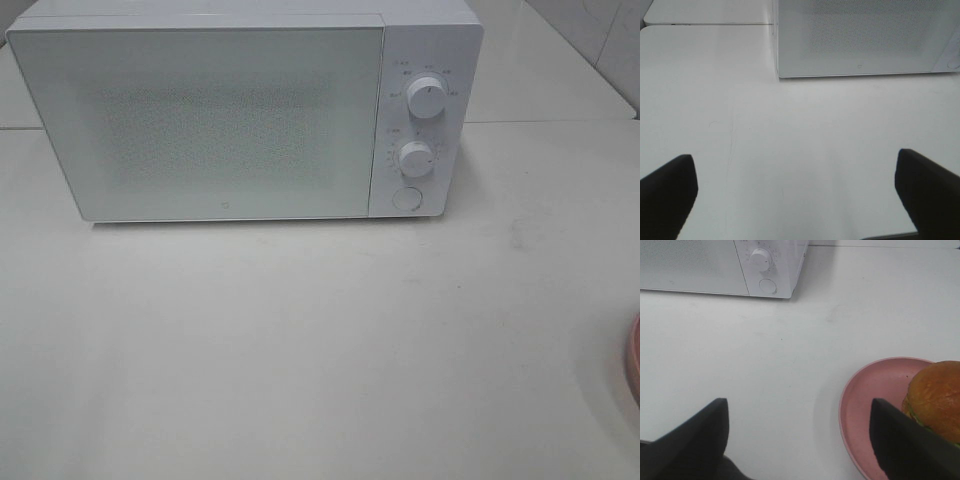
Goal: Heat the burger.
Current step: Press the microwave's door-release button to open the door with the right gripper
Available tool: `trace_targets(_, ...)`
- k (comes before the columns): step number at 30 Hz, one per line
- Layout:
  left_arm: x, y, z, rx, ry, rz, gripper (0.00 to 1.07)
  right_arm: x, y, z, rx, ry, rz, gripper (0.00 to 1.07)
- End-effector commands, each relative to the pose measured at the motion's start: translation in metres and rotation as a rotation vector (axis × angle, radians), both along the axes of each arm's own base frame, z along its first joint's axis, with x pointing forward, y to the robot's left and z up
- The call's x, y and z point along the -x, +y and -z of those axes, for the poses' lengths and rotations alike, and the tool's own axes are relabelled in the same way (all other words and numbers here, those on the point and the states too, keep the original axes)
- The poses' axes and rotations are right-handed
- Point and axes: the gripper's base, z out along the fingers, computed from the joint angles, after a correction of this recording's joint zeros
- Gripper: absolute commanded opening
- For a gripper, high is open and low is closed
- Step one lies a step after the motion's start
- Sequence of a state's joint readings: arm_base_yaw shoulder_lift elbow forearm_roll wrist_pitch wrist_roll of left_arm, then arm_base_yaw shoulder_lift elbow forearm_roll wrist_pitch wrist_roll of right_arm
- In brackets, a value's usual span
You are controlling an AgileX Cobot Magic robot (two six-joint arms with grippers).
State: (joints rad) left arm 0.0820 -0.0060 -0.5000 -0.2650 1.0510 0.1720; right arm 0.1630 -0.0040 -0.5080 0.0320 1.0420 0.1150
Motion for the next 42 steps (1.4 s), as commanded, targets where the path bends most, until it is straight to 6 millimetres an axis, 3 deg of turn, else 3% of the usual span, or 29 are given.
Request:
trace_targets(1, 0.003, -0.001, -0.001, 0.004, -0.031, -0.002, 1.0, 0.003, 0.0, 0.0, -0.001, -0.032, 0.005, 0.75)
trace_targets(16, 0.003, -0.001, -0.001, 0.004, -0.031, -0.002, 1.0, 0.002, 0.0, 0.0, 0.001, -0.023, 0.005, 0.75)
trace_targets(22, 0.003, -0.001, -0.001, 0.004, -0.031, -0.002, 1.0, -0.008, 0.002, -0.011, 0.002, 0.012, 0.005, 0.75)
trace_targets(35, 0.003, -0.001, -0.001, 0.004, -0.031, -0.002, 1.0, -0.054, 0.008, -0.024, 0.006, 0.024, 0.01, 0.75)
trace_targets(42, 0.003, -0.001, -0.001, 0.004, -0.031, -0.002, 1.0, -0.09, 0.014, -0.029, 0.005, -0.004, 0.013, 0.75)
